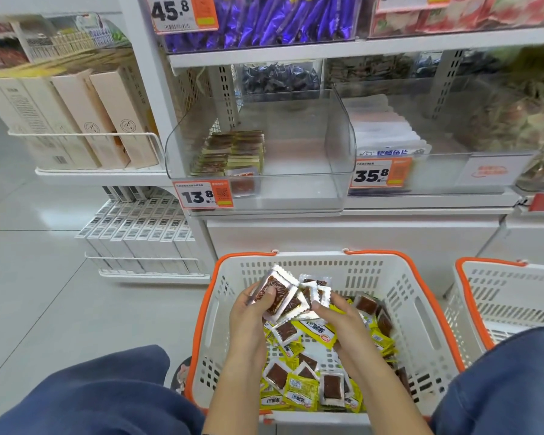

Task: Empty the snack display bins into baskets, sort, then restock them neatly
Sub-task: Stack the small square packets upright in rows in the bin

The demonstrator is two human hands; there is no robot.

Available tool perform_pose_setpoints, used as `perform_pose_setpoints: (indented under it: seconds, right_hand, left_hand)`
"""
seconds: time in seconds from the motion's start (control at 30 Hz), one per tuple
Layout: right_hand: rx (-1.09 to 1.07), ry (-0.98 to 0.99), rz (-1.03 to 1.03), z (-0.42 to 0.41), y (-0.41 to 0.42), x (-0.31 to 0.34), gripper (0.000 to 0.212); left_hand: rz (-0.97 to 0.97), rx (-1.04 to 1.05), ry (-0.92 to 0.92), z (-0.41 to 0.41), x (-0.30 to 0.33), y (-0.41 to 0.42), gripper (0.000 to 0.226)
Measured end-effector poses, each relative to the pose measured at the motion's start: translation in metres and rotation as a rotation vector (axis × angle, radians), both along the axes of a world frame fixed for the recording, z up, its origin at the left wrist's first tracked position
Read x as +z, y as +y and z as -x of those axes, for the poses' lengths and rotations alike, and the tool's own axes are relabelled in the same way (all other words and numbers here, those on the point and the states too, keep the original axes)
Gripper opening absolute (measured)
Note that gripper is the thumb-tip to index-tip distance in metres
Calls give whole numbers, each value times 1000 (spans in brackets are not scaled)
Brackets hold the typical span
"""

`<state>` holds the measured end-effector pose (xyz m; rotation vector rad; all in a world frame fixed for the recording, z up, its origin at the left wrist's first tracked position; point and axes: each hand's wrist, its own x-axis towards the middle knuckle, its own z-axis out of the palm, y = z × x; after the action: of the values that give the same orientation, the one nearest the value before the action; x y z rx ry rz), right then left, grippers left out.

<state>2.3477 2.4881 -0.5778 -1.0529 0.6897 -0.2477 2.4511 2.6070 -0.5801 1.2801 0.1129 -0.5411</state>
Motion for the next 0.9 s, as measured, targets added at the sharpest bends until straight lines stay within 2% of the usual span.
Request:
perform_pose_setpoints:
  seconds: [0.17, 0.33, 0.47, 0.5, 0.6, 0.7, 0.8, 0.9]
  right_hand:
    - [-29, -45, -33, -2, 2, -1, 73]
    - [-44, -85, -36, -3, 6, 1, 76]
    - [-103, -69, 30, -3, 7, 0, 104]
    - [-120, -64, 40, -2, 6, 0, 104]
    - [-150, -23, 33, 0, 4, 1, 74]
    - [-96, 21, 53, 2, -1, -2, 70]
    - [-69, 24, 49, 4, -2, 3, 67]
    - [-45, 27, 49, 6, -5, 7, 52]
  left_hand:
    - [-17, 58, 92, 3, -7, 0, 36]
    - [-117, -16, -19, 14, 4, -6, 25]
    - [-119, -121, -49, 15, 13, -3, 24]
    - [-121, -137, -53, 16, 13, -3, 22]
    - [-157, -144, -95, 15, 13, -3, 19]
    - [-216, -189, -199, 8, 16, 1, 19]
    - [-230, -345, -301, 1, 22, 5, 21]
    - [-242, -455, -352, -1, 29, 7, 21]
